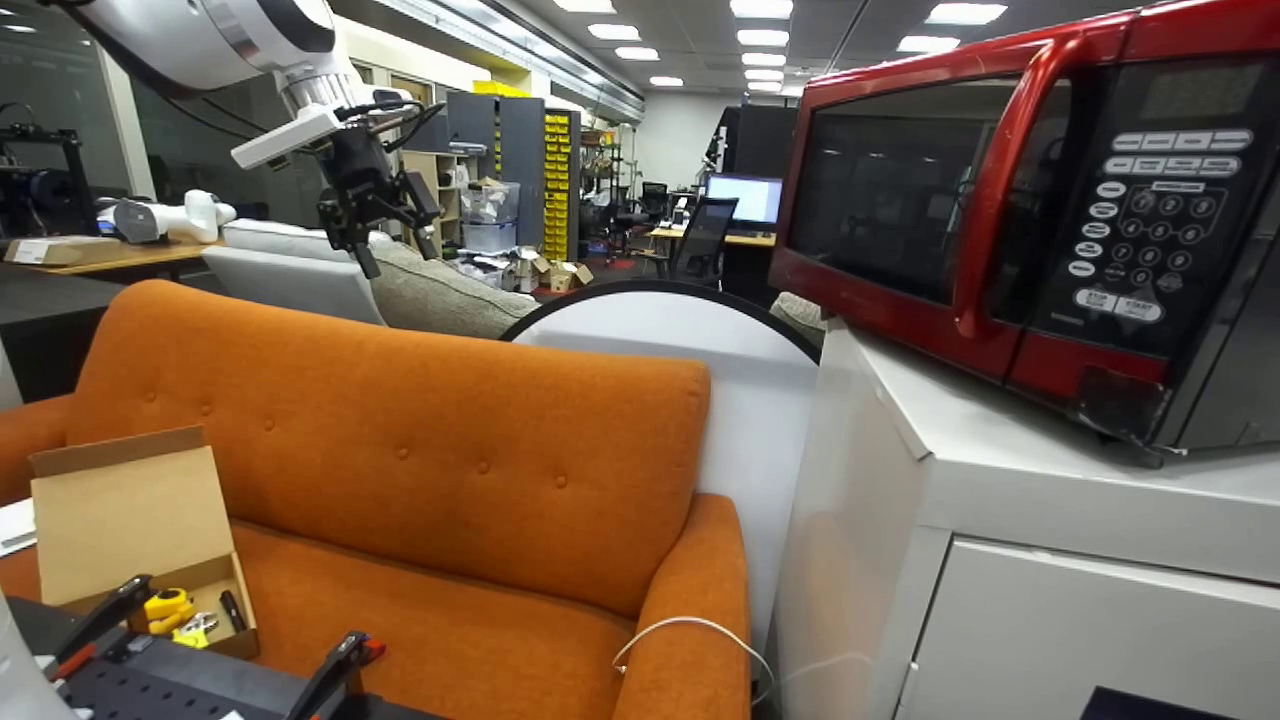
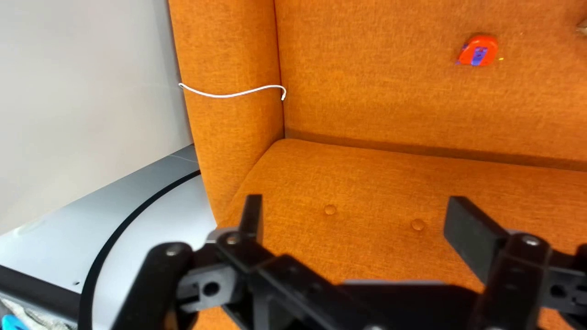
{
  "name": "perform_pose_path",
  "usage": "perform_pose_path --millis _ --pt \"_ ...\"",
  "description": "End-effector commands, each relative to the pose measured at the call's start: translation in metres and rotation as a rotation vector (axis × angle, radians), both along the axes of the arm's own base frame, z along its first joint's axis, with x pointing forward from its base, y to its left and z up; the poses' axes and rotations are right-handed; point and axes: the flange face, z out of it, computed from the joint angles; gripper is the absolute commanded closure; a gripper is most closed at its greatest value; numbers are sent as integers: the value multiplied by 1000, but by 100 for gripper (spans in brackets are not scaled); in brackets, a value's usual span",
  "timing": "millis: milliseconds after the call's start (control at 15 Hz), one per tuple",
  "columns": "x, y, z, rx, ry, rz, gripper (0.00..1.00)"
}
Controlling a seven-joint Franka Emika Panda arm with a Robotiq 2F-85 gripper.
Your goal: Take the red block and put it in the box
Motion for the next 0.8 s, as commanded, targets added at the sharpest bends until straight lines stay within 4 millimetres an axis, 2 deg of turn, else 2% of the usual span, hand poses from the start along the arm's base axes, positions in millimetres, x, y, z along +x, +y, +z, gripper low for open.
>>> perform_pose_path --millis 0,200,467,533,600,733 --pt "6 14 -38 84 9 100 0" --pt "9 38 -99 158 43 229 0" --pt "8 62 -186 246 198 340 0" --pt "0 59 -174 218 165 294 0" --pt "0 61 -190 229 197 310 0" --pt "5 62 -195 234 203 324 0"
